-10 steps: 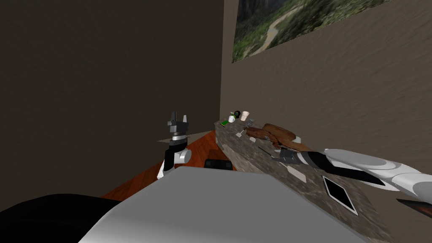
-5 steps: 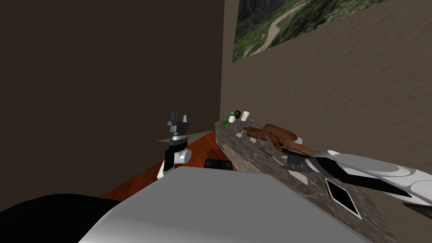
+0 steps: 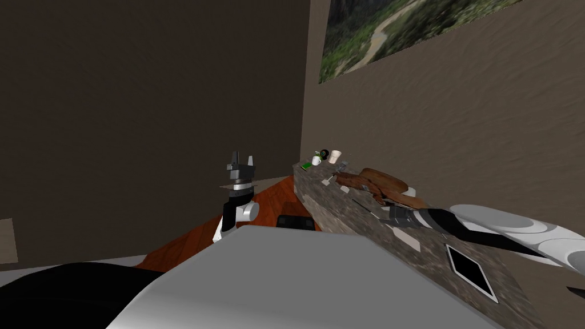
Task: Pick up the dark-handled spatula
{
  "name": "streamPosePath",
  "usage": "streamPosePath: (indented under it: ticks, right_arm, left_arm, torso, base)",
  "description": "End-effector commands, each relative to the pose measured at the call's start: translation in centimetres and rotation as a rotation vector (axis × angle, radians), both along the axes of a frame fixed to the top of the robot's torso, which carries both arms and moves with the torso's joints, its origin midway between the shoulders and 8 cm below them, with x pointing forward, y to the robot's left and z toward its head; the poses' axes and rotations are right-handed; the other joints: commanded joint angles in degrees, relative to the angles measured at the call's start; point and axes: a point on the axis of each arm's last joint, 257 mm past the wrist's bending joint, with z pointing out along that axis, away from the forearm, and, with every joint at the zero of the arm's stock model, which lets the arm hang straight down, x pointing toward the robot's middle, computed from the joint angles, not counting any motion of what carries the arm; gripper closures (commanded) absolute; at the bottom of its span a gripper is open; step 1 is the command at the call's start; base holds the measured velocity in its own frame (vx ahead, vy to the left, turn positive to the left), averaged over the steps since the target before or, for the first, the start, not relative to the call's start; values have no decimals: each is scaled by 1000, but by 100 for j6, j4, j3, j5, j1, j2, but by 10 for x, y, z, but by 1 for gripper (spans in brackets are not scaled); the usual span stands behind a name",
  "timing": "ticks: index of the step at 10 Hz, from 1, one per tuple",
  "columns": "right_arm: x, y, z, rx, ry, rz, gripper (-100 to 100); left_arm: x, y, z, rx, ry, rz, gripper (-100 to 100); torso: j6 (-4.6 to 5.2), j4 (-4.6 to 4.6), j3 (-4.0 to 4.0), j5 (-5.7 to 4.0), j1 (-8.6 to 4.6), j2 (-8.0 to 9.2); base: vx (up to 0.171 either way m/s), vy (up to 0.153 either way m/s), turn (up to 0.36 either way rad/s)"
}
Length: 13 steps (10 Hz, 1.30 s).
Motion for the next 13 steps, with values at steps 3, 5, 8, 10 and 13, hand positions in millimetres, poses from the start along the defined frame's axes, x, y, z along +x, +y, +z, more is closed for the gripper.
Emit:
streamPosePath:
  ticks: [3,5,8,10,13]
  right_arm:
    - [9,-23,5,-36,-14,-19,-100]
    - [16,-31,6,-43,-24,-23,-100]
    - [19,-41,5,-49,-27,-39,-100]
    - [28,-36,4,-26,-41,-40,-100]
    - [24,-46,-1,-27,-28,-74,-100]
  left_arm:
    - [0,0,0,0,0,0,0]
    - [0,0,0,0,0,0,0]
    - [0,0,0,0,0,0,0]
    - [0,0,0,0,0,0,0]
    - [0,0,0,0,0,0,0]
  torso:
    - [0,1,3,0,1,4]
    - [-11,-1,-5,-3,-4,-9]
    - [-22,3,-10,4,-9,-22]
    - [-17,2,-13,4,-13,-29]
    - [-18,1,-16,4,-13,-33]
  base:
    - [-49,14,53]
    - [-42,17,77]
    - [-37,11,63]
    - [-34,8,60]
    - [-37,13,52]
